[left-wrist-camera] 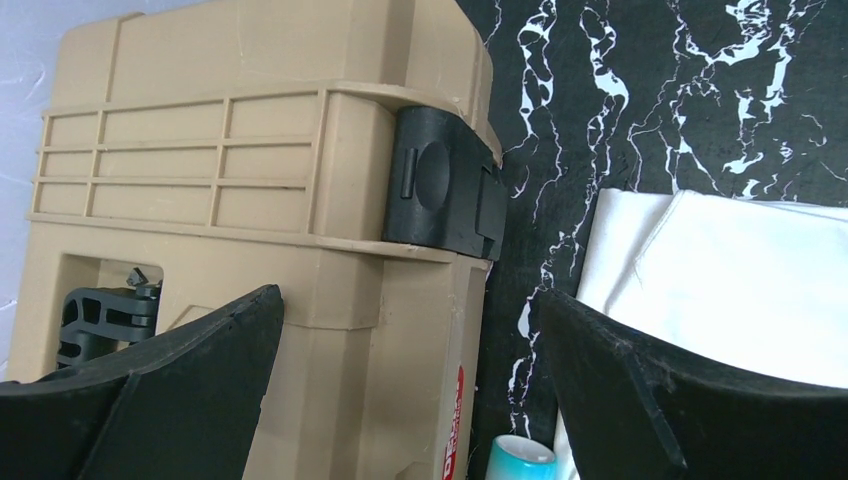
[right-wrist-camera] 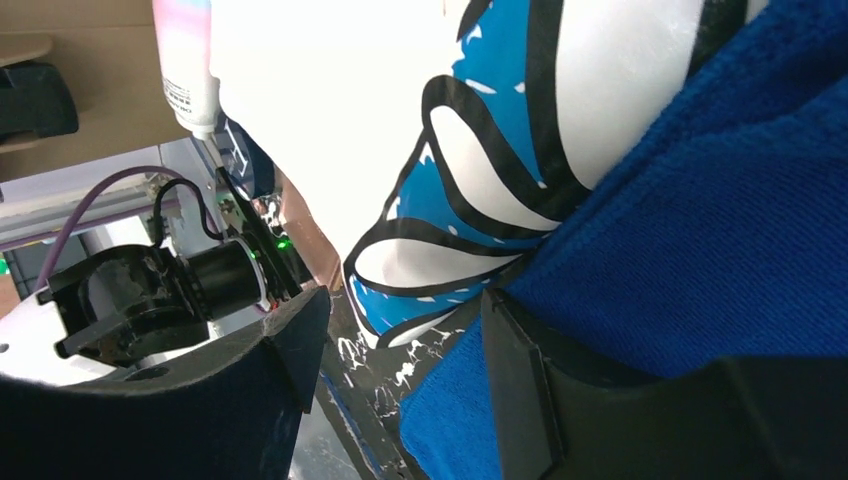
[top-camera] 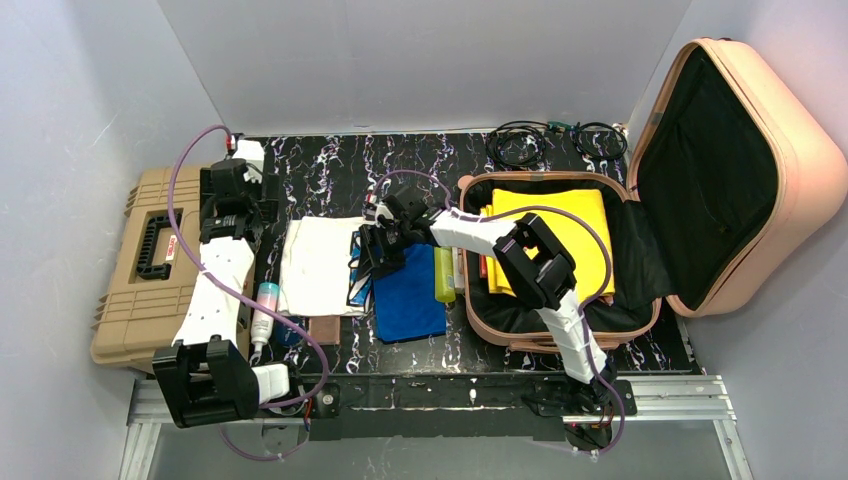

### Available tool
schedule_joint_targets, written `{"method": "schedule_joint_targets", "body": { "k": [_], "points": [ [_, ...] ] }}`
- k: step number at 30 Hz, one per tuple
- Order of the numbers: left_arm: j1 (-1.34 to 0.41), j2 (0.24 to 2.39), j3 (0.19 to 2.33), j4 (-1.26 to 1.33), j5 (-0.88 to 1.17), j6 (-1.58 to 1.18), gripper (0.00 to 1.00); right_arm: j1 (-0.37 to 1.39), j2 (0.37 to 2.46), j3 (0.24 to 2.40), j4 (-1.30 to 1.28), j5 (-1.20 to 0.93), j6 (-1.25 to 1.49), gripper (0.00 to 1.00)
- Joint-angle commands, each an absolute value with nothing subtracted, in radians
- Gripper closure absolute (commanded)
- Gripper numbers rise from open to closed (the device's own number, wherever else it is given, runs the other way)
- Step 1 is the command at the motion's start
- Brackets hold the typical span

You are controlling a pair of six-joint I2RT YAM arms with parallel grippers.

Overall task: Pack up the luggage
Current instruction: Pick up the clothes at the center of the board.

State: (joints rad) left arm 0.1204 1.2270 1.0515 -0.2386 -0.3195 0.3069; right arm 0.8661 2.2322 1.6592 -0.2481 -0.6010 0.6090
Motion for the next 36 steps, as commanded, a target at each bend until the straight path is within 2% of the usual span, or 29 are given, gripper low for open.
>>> {"method": "schedule_joint_targets", "body": {
  "k": [1, 8, 13, 18, 24, 33, 36],
  "points": [
    [0.13, 1.225, 1.016, -0.233, -0.342, 0.31, 0.02, 0.886, 2.266, 1.722, -0.195, -0.595, 0.673, 0.34],
    [0.129, 1.18, 0.949, -0.253, -0.279, 0.297, 0.02, 0.888, 2.304, 1.766, -0.246, -0.503, 0.69, 0.33],
    [0.13, 1.115, 0.913, -0.271, -0.087, 0.302, 0.02, 0.888, 2.32, 1.791, -0.258, -0.467, 0.688, 0.32],
    [0.116, 1.099, 0.89, -0.281, 0.049, 0.313, 0.02, 0.883, 2.371, 1.912, -0.3, -0.41, 0.619, 0.31],
    [0.09, 1.132, 0.878, -0.268, 0.052, 0.31, 0.02, 0.849, 2.453, 2.089, -0.349, -0.327, 0.565, 0.31],
    [0.034, 1.204, 0.844, -0.231, 0.107, 0.313, 0.16, 0.788, 2.463, 2.147, -0.338, -0.329, 0.553, 0.3],
    [0.02, 1.247, 0.843, -0.216, 0.121, 0.289, 0.26, 0.788, 2.493, 2.162, -0.298, -0.391, 0.576, 0.3]
  ]
}}
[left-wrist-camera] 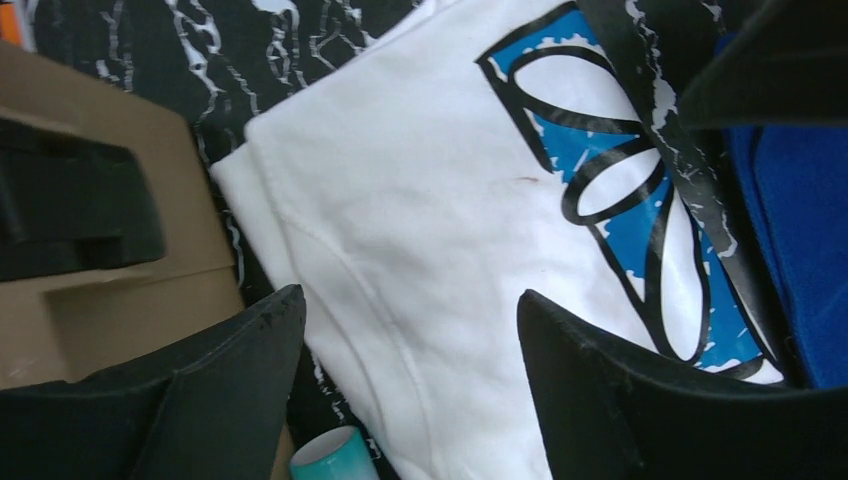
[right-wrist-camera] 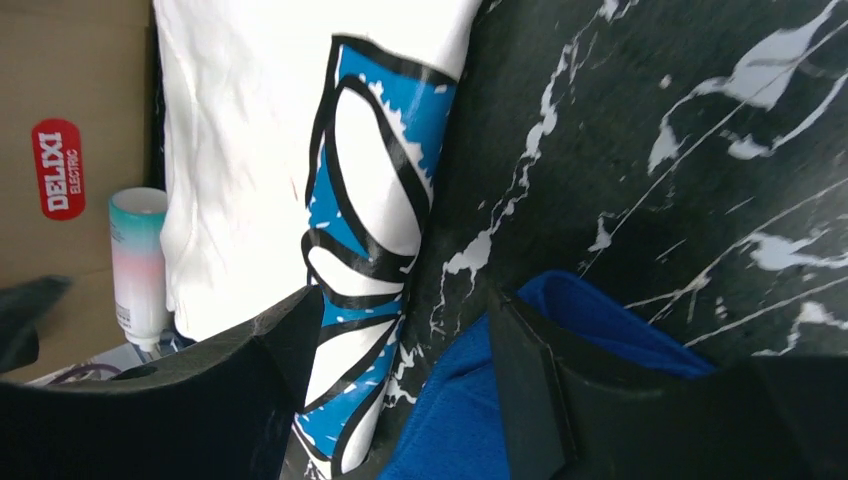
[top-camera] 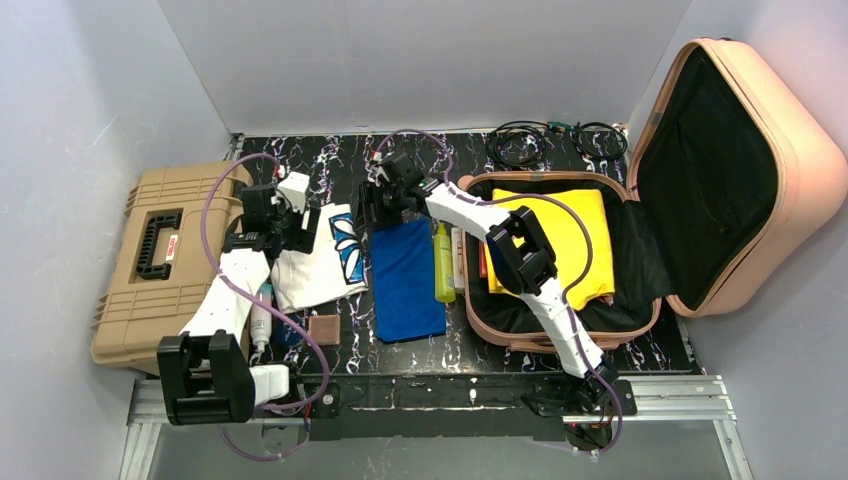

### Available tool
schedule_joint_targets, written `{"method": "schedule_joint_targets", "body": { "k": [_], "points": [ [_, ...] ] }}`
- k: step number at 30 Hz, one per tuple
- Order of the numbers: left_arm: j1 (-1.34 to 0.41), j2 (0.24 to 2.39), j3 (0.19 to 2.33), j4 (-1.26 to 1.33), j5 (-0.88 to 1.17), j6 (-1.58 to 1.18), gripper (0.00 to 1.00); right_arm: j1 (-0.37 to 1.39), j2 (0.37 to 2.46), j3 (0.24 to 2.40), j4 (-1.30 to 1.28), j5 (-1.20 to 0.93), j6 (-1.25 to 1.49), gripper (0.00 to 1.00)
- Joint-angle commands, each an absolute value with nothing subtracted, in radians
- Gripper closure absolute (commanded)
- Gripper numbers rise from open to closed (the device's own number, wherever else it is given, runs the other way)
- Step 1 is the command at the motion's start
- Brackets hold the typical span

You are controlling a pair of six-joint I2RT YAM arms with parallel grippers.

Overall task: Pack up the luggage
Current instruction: Pick up the clothes at the center of the board.

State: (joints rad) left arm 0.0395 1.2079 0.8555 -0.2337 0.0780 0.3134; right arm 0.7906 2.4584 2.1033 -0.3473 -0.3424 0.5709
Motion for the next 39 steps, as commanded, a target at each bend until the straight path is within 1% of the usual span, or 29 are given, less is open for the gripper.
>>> {"method": "schedule_joint_targets", "body": {
  "k": [1, 4, 6, 7, 12, 13, 15, 19, 23, 30, 39],
  "points": [
    [0.018, 1.262, 0.844, -0.208, 0.128, 0.279, 0.29, 0.788, 2.505, 2.166, -0.283, -0.416, 0.592, 0.3],
    [0.015, 1.305, 0.842, -0.188, 0.14, 0.249, 0.34, 0.793, 2.544, 2.196, -0.262, -0.446, 0.615, 0.3],
    [0.015, 1.336, 0.839, -0.175, 0.153, 0.233, 0.4, 0.795, 2.565, 2.219, -0.256, -0.451, 0.621, 0.3],
    [0.005, 1.351, 0.839, -0.171, 0.16, 0.226, 0.43, 0.795, 2.576, 2.229, -0.254, -0.456, 0.625, 0.3],
    [-0.018, 1.422, 0.839, -0.163, 0.159, 0.212, 0.7, 0.795, 2.604, 2.23, -0.26, -0.483, 0.652, 0.3],
    [-0.021, 1.437, 0.839, -0.162, 0.147, 0.213, 0.73, 0.795, 2.606, 2.218, -0.261, -0.493, 0.662, 0.3],
    [-0.028, 1.464, 0.836, -0.154, 0.115, 0.212, 0.77, 0.795, 2.6, 2.191, -0.252, -0.519, 0.689, 0.3],
    [-0.04, 1.529, 0.834, -0.134, 0.042, 0.199, 0.9, 0.795, 2.576, 2.128, -0.221, -0.577, 0.749, 0.3],
    [-0.044, 1.602, 0.848, -0.14, 0.018, 0.169, 0.99, 0.795, 2.544, 2.06, -0.172, -0.629, 0.807, 0.3],
    [-0.068, 1.648, 0.866, -0.147, 0.014, 0.131, 1.0, 0.793, 2.538, 1.994, -0.059, -0.682, 0.933, 0.3],
    [-0.092, 1.668, 0.873, -0.152, 0.014, 0.117, 1.0, 0.793, 2.584, 1.955, 0.081, -0.712, 1.063, 0.35]
  ]
}}
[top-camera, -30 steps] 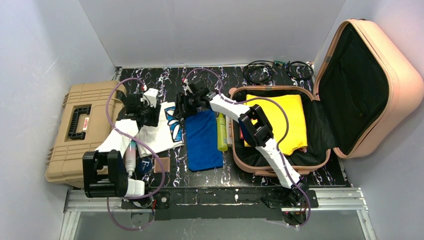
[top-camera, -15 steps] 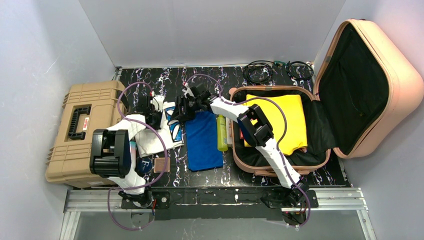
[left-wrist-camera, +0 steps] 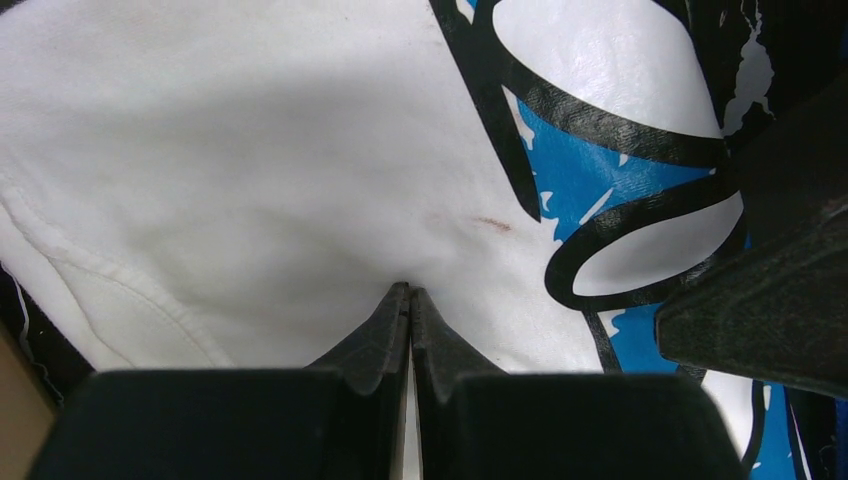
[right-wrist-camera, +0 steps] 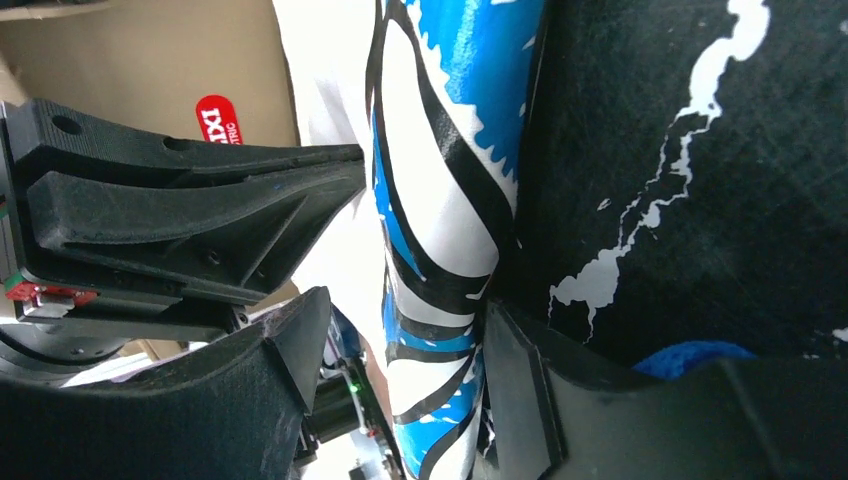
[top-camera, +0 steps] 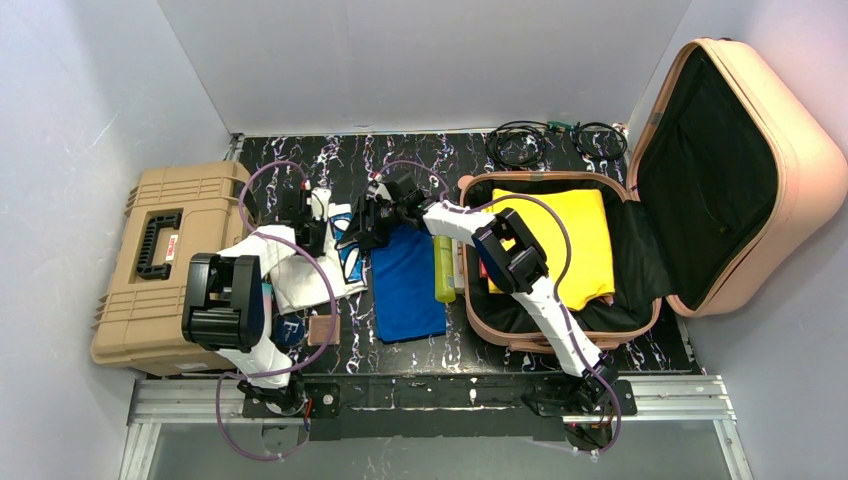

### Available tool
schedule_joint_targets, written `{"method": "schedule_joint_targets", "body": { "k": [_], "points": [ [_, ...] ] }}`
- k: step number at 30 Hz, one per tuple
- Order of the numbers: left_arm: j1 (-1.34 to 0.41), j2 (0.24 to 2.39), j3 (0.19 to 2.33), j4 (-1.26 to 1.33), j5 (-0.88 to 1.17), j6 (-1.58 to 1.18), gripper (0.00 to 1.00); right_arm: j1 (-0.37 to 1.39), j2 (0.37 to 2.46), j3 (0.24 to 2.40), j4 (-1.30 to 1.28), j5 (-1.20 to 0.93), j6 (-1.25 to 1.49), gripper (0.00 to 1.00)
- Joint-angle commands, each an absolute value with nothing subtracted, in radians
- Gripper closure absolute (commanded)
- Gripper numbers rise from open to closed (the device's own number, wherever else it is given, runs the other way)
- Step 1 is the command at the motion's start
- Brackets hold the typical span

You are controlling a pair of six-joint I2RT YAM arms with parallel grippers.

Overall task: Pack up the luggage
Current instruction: Pick up the clothes at the center of the board.

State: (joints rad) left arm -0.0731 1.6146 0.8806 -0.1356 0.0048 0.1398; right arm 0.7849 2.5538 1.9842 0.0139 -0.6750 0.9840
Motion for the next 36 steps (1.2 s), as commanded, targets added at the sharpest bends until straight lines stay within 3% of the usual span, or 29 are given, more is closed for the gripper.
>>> {"method": "schedule_joint_targets", "body": {
  "k": [1, 14, 19, 23, 26, 27, 28, 29, 32, 36],
  "points": [
    [-0.097, 1.671, 0.873, -0.152, 0.014, 0.117, 1.0, 0.794, 2.592, 1.954, 0.09, -0.712, 1.07, 0.35],
    [-0.107, 1.685, 0.865, -0.158, -0.028, 0.109, 1.0, 0.811, 2.677, 1.98, 0.185, -0.723, 1.154, 0.38],
    [-0.107, 1.674, 0.862, -0.163, -0.031, 0.112, 1.0, 0.818, 2.681, 1.982, 0.215, -0.732, 1.167, 0.44],
    [-0.107, 1.652, 0.862, -0.176, -0.035, 0.115, 1.0, 0.82, 2.675, 1.983, 0.238, -0.742, 1.172, 0.63],
    [-0.108, 1.628, 0.871, -0.199, -0.049, 0.122, 1.0, 0.818, 2.658, 2.01, 0.209, -0.747, 1.132, 0.86],
    [-0.107, 1.614, 0.878, -0.21, -0.053, 0.126, 0.97, 0.817, 2.647, 2.024, 0.191, -0.745, 1.107, 0.93],
    [-0.106, 1.6, 0.885, -0.222, -0.055, 0.128, 0.87, 0.818, 2.634, 2.043, 0.159, -0.736, 1.076, 0.99],
    [-0.106, 1.586, 0.891, -0.232, -0.054, 0.131, 0.73, 0.815, 2.62, 2.06, 0.126, -0.725, 1.048, 0.99],
    [-0.106, 1.535, 0.916, -0.252, -0.05, 0.145, 0.51, 0.805, 2.576, 2.104, 0.02, -0.662, 0.96, 0.99],
    [-0.106, 1.472, 0.961, -0.283, -0.03, 0.17, 0.37, 0.778, 2.53, 2.166, -0.22, -0.499, 0.797, 0.99]
  ]
}}
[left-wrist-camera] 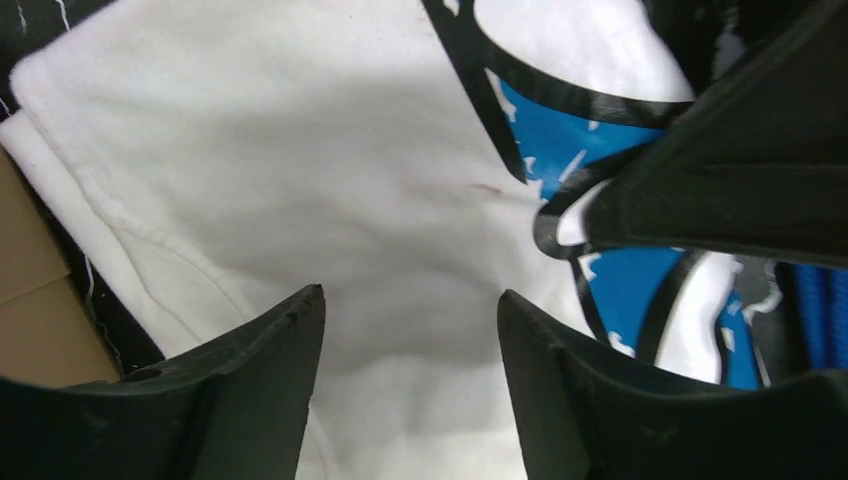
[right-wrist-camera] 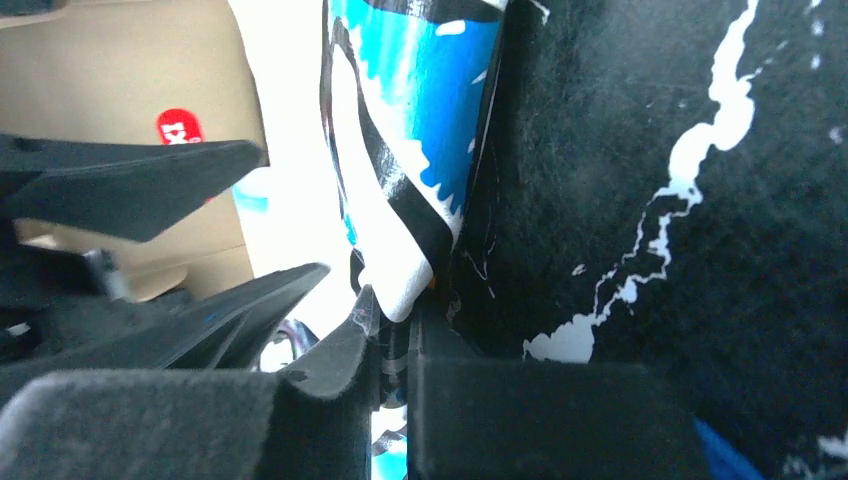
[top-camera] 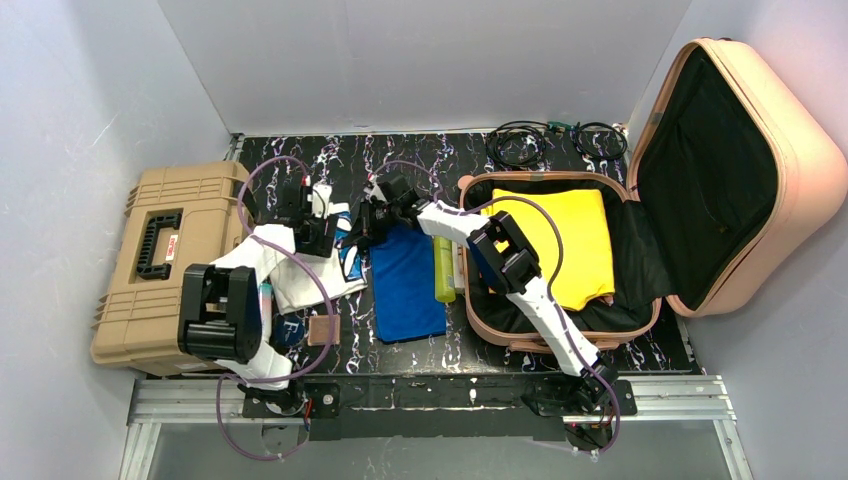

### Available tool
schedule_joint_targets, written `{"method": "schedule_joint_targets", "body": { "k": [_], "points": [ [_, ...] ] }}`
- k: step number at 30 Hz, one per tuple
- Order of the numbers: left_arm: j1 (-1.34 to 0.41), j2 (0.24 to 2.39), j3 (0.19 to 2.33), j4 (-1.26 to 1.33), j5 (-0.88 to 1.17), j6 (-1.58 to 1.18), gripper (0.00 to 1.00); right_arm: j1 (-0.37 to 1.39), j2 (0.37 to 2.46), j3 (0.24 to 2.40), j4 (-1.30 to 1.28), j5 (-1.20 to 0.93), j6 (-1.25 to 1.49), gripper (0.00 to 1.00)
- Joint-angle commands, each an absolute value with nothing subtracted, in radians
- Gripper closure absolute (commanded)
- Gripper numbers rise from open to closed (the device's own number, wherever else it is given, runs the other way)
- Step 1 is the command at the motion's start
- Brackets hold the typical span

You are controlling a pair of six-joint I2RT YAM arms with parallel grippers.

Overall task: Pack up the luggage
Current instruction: Pick up the clothes at the center of the board.

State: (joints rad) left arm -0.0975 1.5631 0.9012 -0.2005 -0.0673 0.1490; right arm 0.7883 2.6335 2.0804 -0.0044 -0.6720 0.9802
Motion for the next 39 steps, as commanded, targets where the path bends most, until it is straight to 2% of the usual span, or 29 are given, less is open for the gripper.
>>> {"method": "schedule_joint_targets", "body": {
  "k": [1, 9, 12, 25, 39],
  "points": [
    [-0.106, 1.456, 0.967, -0.285, -0.018, 0.177, 0.34, 0.767, 2.519, 2.165, -0.242, -0.471, 0.79, 0.99],
    [-0.12, 1.348, 0.953, -0.282, 0.331, 0.284, 0.23, 0.682, 2.479, 2.124, -0.186, -0.499, 0.876, 0.99],
    [-0.156, 1.335, 0.942, -0.278, 0.365, 0.346, 0.19, 0.678, 2.486, 2.124, -0.167, -0.512, 0.894, 0.99],
    [-0.368, 1.324, 0.675, 0.054, 0.18, 0.775, 0.23, 0.658, 2.539, 2.085, -0.061, -0.584, 1.005, 0.99],
    [-0.446, 1.427, 0.56, 0.314, 0.038, 0.803, 0.27, 0.656, 2.531, 2.055, -0.02, -0.613, 1.048, 0.99]
  ]
}}
